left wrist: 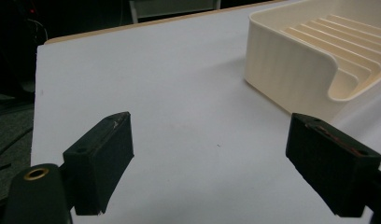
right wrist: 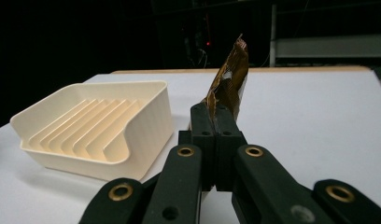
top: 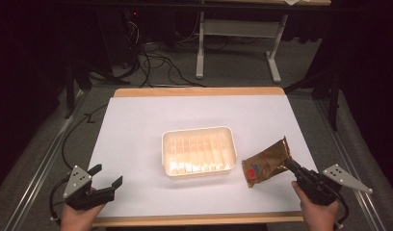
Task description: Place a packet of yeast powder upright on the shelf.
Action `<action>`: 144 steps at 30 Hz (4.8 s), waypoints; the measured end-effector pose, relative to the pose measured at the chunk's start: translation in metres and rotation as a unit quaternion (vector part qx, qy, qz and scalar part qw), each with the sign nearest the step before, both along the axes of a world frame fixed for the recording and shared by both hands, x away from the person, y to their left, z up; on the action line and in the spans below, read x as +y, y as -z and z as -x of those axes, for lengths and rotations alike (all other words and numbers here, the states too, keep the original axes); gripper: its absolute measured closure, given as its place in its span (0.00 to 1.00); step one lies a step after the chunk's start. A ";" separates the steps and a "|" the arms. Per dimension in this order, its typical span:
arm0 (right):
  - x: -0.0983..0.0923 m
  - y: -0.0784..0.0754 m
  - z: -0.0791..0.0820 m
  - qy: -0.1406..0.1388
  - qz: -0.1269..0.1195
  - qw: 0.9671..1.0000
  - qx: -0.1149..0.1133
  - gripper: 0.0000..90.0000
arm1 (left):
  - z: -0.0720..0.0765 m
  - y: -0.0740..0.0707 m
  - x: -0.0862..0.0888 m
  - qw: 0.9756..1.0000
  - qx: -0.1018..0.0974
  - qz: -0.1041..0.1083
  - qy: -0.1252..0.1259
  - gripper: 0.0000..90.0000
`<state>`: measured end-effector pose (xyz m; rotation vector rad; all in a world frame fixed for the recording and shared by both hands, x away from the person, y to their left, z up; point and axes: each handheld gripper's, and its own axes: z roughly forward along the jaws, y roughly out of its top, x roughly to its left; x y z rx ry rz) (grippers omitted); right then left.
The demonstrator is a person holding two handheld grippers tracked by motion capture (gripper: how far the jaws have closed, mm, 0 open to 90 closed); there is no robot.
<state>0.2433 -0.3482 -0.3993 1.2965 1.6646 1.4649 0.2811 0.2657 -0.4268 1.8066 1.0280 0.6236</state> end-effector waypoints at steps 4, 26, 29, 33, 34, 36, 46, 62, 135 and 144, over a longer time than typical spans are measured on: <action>0.002 -0.005 0.001 0.007 0.003 1.000 -0.015 1.00 | 0.000 0.000 0.000 1.000 -0.002 0.002 -0.001 0.17; 0.008 -0.031 0.011 0.026 -0.001 0.996 -0.083 1.00 | 0.001 0.000 0.000 1.000 -0.006 0.004 -0.008 0.17; 0.012 -0.039 0.011 0.021 0.000 0.996 -0.087 1.00 | 0.002 -0.001 0.001 1.000 -0.007 0.006 -0.008 0.17; 0.018 -0.053 0.009 0.017 -0.001 0.995 -0.099 1.00 | 0.003 -0.001 0.001 1.000 -0.008 0.007 -0.007 0.17; 0.021 -0.056 0.008 0.015 -0.001 0.995 -0.102 1.00 | 0.003 -0.001 0.001 1.000 -0.008 0.005 -0.006 0.17; 0.024 -0.062 0.006 0.010 -0.004 0.994 -0.104 1.00 | 0.002 -0.001 0.001 1.000 -0.006 0.004 -0.005 0.17; 0.052 -0.079 -0.007 -0.013 -0.010 0.993 -0.115 1.00 | 0.003 -0.001 0.001 1.000 -0.008 0.005 -0.004 0.17; 0.092 -0.087 -0.035 -0.036 -0.017 0.993 -0.113 1.00 | 0.003 -0.003 0.004 1.000 -0.013 0.010 -0.006 0.17; 0.135 -0.020 -0.092 -0.032 0.080 0.996 -0.017 1.00 | 0.017 -0.003 0.016 1.000 -0.014 0.007 -0.019 0.17; 0.133 -0.022 -0.092 -0.037 0.068 0.997 -0.011 0.88 | 0.015 -0.002 0.016 1.000 -0.012 0.009 -0.019 0.17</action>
